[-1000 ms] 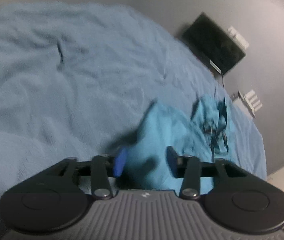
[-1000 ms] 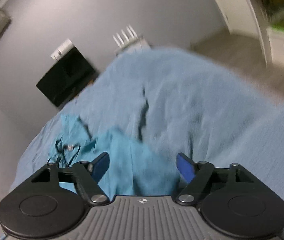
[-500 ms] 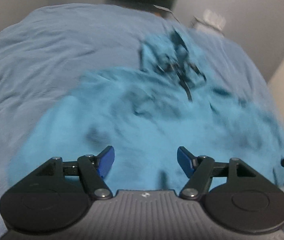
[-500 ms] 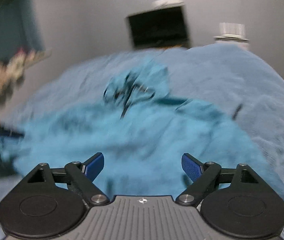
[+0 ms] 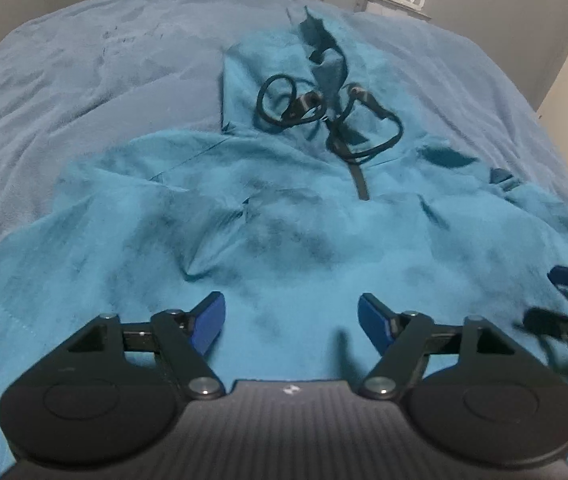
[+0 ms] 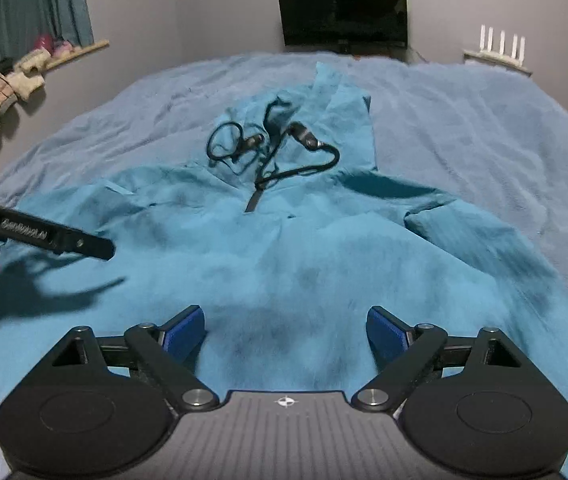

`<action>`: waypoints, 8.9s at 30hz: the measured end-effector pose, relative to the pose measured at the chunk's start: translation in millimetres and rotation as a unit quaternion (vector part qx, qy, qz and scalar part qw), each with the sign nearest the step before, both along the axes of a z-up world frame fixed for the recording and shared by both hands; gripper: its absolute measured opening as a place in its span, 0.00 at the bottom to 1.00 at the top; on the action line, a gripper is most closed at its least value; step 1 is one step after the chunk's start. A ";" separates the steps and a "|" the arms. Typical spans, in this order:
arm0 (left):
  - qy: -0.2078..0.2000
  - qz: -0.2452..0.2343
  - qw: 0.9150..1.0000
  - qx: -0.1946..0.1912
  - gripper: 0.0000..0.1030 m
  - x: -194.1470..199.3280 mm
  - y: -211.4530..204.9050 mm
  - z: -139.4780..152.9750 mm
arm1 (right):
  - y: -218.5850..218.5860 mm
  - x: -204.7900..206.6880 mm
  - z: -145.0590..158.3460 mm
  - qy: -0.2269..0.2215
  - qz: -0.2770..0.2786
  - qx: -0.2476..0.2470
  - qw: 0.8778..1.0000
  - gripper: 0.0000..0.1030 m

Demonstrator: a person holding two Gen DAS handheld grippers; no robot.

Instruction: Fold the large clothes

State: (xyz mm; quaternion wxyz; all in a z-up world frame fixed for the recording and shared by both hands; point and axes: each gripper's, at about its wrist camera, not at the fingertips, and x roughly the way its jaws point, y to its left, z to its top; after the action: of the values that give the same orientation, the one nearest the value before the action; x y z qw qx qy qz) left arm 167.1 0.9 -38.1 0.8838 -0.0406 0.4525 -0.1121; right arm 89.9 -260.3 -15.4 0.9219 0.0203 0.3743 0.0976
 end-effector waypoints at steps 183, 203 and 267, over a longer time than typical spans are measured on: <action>-0.095 -0.133 0.987 -0.004 0.97 -79.2 -24.9 -31.4 | -23.3 -115.0 -31.9 -0.190 -0.227 0.153 0.943 0.20; -0.106 -0.105 0.988 -0.027 0.97 -72.8 38.9 20.7 | 181.9 -93.0 52.7 -0.239 0.044 0.016 0.970 0.16; 0.017 -0.011 0.984 -0.179 0.03 -91.8 235.9 31.2 | 257.1 60.5 -59.1 -0.088 0.098 0.046 0.990 0.39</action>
State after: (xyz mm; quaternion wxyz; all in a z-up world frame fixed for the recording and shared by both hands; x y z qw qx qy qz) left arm 75.2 236.7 -6.9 0.8530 -0.1949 0.4407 -0.2003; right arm 150.4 -3.2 -74.5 0.9354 0.0172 0.2868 0.2058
